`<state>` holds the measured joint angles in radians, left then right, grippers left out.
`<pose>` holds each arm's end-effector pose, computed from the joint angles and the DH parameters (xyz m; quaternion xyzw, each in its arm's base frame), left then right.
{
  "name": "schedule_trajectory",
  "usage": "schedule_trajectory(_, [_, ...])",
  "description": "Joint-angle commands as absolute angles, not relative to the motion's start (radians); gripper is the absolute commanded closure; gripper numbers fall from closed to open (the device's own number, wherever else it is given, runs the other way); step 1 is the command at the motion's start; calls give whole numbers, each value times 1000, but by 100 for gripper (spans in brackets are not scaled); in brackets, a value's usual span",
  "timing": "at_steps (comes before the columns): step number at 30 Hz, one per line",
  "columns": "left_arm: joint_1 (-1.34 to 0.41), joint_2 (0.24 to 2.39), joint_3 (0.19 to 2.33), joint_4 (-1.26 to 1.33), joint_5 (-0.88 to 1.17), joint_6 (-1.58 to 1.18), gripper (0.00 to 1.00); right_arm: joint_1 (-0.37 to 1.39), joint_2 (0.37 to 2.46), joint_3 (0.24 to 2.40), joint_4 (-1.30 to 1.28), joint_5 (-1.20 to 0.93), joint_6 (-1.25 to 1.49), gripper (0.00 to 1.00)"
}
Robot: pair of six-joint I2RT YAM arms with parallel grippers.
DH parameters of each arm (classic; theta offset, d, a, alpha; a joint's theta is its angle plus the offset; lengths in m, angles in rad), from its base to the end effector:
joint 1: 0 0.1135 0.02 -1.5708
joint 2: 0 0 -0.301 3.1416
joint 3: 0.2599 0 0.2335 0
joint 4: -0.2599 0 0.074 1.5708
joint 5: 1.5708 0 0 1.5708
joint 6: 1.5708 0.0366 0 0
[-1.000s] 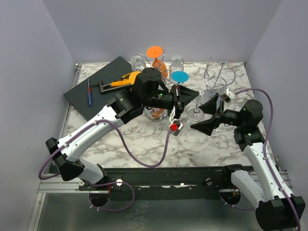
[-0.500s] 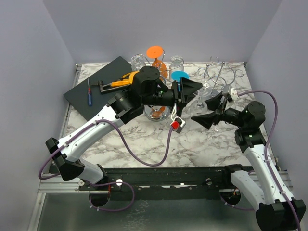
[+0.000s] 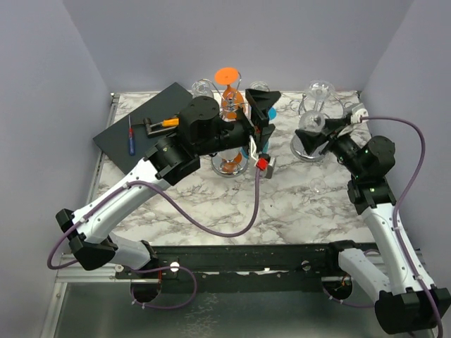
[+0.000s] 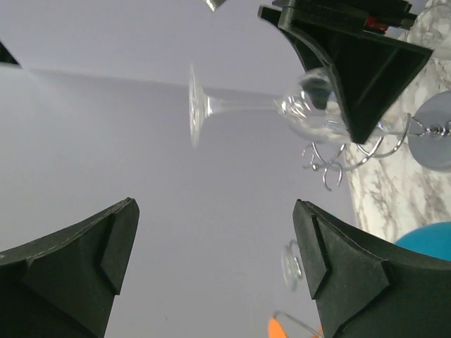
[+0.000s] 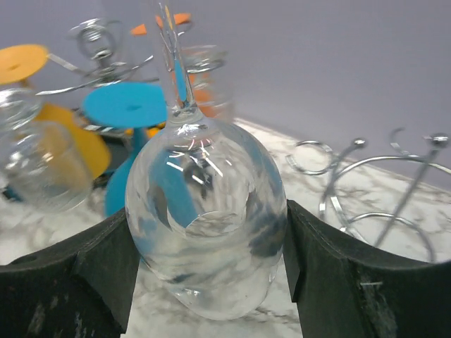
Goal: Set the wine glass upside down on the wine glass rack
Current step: Turn the wine glass upside down at the wine rack.
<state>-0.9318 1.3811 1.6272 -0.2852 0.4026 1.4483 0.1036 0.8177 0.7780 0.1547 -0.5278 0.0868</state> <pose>0.1525 -0.2294 0.5181 0.7072 0.1338 0.0341 0.6934 0.1442 0.0335 0.3962 -0.2001 0.6406 0.2413 0.7010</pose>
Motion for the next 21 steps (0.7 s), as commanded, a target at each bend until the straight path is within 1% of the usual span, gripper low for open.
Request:
schedule_trajectory(1, [-912, 1323, 1694, -270, 129, 1147, 1, 85, 905, 898, 138, -215, 10, 58])
schedule_trajectory(4, [-849, 1278, 1699, -281, 35, 991, 1, 42, 973, 950, 156, -151, -19, 60])
schedule_trajectory(6, [-797, 1244, 1692, -319, 11, 922, 1, 8, 1008, 966, 174, -134, -7, 60])
schedule_trajectory(9, [-738, 1195, 1673, -369, -13, 835, 1, -75, 1041, 968, 202, -123, 31, 61])
schedule_trajectory(12, [-727, 1174, 1678, -437, -40, 779, 1, -189, 1059, 947, 233, -163, 91, 62])
schedule_trajectory(16, [-721, 1221, 1778, -567, -75, 676, 1, -300, 1095, 918, 250, -217, 144, 63])
schedule_trajectory(21, [-682, 1304, 1939, -739, -74, 535, 1, -311, 1134, 843, 305, -181, 61, 65])
